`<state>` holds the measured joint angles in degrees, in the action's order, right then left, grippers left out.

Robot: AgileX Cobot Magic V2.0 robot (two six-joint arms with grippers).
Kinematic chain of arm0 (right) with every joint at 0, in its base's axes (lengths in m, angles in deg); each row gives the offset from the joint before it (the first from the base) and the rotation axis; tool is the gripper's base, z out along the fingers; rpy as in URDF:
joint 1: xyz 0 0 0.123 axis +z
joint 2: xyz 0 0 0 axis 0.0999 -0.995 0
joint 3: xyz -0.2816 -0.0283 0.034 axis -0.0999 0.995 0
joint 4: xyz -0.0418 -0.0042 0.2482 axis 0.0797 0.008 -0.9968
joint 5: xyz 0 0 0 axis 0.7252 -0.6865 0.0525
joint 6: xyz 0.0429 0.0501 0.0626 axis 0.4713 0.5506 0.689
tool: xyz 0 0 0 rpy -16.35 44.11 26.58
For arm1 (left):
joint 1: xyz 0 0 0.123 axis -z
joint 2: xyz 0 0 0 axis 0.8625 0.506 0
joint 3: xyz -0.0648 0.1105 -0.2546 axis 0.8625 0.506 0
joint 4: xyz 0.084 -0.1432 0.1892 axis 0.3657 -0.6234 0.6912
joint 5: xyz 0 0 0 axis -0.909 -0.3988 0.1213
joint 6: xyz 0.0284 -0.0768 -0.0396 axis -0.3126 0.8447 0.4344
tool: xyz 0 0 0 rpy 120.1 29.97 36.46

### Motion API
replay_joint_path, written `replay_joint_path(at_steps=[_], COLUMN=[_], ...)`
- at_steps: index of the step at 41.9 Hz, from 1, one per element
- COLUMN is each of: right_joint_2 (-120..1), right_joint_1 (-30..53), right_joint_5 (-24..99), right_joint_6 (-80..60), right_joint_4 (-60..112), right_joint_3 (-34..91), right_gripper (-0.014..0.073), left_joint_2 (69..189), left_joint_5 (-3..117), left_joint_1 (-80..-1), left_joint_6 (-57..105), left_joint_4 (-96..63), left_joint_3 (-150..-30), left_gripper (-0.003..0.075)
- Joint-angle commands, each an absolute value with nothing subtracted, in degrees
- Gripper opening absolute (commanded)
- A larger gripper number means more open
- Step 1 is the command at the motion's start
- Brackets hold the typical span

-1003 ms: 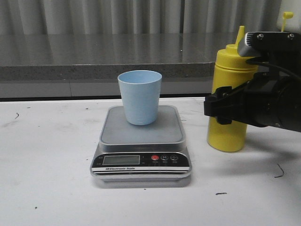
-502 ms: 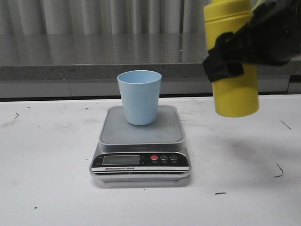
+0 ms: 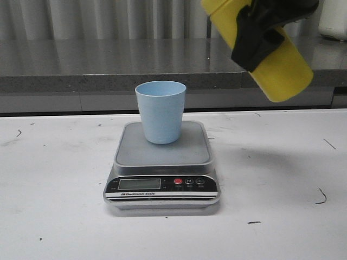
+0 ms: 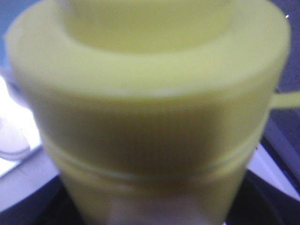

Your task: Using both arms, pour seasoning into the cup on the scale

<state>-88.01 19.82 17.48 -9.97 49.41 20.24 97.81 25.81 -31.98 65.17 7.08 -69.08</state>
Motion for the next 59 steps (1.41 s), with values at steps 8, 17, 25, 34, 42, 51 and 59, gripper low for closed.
replay_joint_path(at_steps=[8,17,25,34,42,51,59], right_joint_2=[-92.8,-95.3,-95.9,-95.9,-96.2,-101.2,-102.7], right_joint_1=[25.0,28.2,29.4,29.4,29.4,30.9,31.9], right_joint_5=[10.2,9.2,9.1,7.4,6.2,-1.3,-1.3], right_joint_6=[-10.7,-10.6,-10.6,-10.6,-10.1,-8.7,-8.7], right_joint_4=[72.3,86.4,93.9,99.9,102.7,105.9,112.5], right_joint_3=[14.1,13.6,13.6,13.5,13.2,7.5,6.9], right_gripper=[0.0363,0.0363,0.0363,0.0363,0.0363,0.0363,0.0363], left_joint_2=[98.0,98.0,98.0,98.0,98.0,98.0,98.0], left_joint_5=[29.9,29.9,29.9,29.9,29.9,29.9,29.9], left_joint_1=[-31.9,-31.9,-31.9,-31.9,-31.9,-31.9,-31.9], left_joint_6=[65.4,65.4,65.4,65.4,65.4,65.4,65.4], left_joint_4=[6.8,6.8,6.8,6.8,6.8,6.8,6.8], left_joint_3=[-70.5,-70.5,-70.5,-70.5,-70.5,-70.5,-70.5], left_gripper=[0.0112,0.0112,0.0112,0.0112,0.0112,0.0112,0.0112])
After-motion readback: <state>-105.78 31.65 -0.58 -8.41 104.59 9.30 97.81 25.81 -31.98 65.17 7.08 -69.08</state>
